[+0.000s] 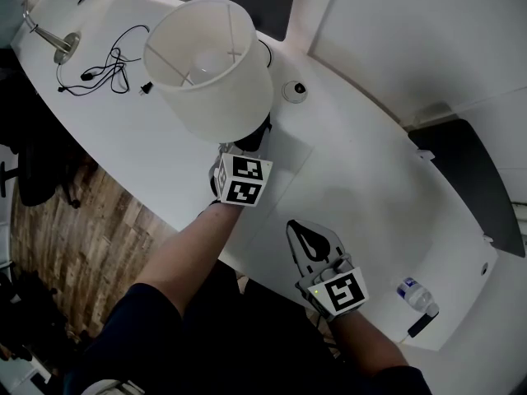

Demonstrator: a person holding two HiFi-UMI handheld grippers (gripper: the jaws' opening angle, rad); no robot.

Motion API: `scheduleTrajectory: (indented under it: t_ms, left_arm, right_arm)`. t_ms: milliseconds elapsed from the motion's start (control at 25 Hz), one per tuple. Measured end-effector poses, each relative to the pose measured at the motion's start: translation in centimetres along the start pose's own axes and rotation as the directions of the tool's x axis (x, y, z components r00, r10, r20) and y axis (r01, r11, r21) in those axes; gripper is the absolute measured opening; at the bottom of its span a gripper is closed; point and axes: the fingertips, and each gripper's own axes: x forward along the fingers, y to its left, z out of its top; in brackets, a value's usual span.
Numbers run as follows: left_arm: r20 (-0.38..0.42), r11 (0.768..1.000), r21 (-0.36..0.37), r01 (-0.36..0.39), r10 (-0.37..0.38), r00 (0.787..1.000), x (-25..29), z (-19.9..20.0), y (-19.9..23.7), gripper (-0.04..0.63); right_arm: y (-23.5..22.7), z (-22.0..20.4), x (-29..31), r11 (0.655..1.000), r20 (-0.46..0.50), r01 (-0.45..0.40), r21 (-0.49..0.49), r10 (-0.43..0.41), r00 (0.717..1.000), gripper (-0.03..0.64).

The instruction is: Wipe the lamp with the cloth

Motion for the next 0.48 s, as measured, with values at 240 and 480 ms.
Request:
scheduleTrajectory:
  t_ms: [240, 480]
  left_arm:
    - [-0.003, 1.0, -0.004, -0.012, 0.012, 1.0, 0.3, 0.0, 0.1, 0.117]
    - [-0.008, 1.0, -0.002, -0.013, 0.013, 1.0, -2.1, -1.4, 1.5, 0.117]
  right_arm:
    - [-0.5, -0.2, -0.4, 1.0, -0.011, -0.005, -0.001, 0.005, 1.0, 0.009]
    - [0.6, 0.4, 0.6, 0.999, -0.015, -0.037, -0.014, 0.037, 0.999, 0.009]
